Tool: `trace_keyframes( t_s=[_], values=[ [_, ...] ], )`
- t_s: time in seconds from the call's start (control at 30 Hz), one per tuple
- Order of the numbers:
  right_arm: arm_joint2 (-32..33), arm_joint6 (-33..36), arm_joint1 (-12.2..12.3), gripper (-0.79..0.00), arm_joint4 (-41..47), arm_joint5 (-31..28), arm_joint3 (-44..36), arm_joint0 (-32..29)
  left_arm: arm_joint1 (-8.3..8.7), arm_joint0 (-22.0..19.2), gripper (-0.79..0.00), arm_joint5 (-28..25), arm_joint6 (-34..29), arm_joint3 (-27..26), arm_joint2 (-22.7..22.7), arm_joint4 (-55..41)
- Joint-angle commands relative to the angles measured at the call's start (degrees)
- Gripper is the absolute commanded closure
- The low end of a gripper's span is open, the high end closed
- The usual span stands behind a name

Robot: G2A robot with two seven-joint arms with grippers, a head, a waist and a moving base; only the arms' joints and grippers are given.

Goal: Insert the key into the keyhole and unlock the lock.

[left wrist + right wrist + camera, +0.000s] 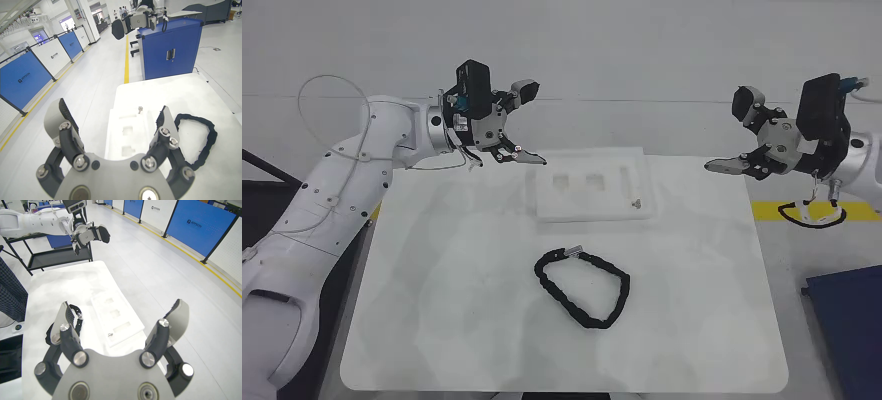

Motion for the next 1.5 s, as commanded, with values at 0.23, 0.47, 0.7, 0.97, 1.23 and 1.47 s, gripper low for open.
trace_keyframes(
  t_s=[0.23, 0.47, 0.7, 0.97, 1.23, 1.47],
  values=[
    [0.00, 0.00, 0.00, -0.784, 0.00, 0.00, 0.00, 0.00, 0.00, 0.00, -0.784, 0.00, 0.00, 0.00, 0.00, 0.00],
    [0.00, 0.00, 0.00, -0.785, 0.00, 0.00, 0.00, 0.00, 0.00, 0.00, -0.785, 0.00, 0.00, 0.00, 0.00, 0.00],
    [-0.73, 2.18, -0.34, -0.785, 0.31, 3.60, -0.68, -1.73, 0.00, 0.00, -0.785, 0.00, 0.00, 0.00, 0.00, 0.00],
    [-4.05, 8.51, -3.12, -0.785, 4.61, 14.66, -4.50, -3.75, 0.00, 0.00, -0.785, 0.00, 0.00, 0.00, 0.00, 0.00],
    [-8.03, 16.05, -6.99, -0.785, 6.49, 22.82, -4.79, -3.62, 0.00, 0.00, -0.785, 0.00, 0.00, 0.00, 0.00, 0.00],
    [-10.33, 20.41, -10.34, -0.785, 7.64, 29.71, -2.18, -2.76, 0.00, 0.00, -0.785, 0.00, 0.00, 0.00, 0.00, 0.00]
  ],
)
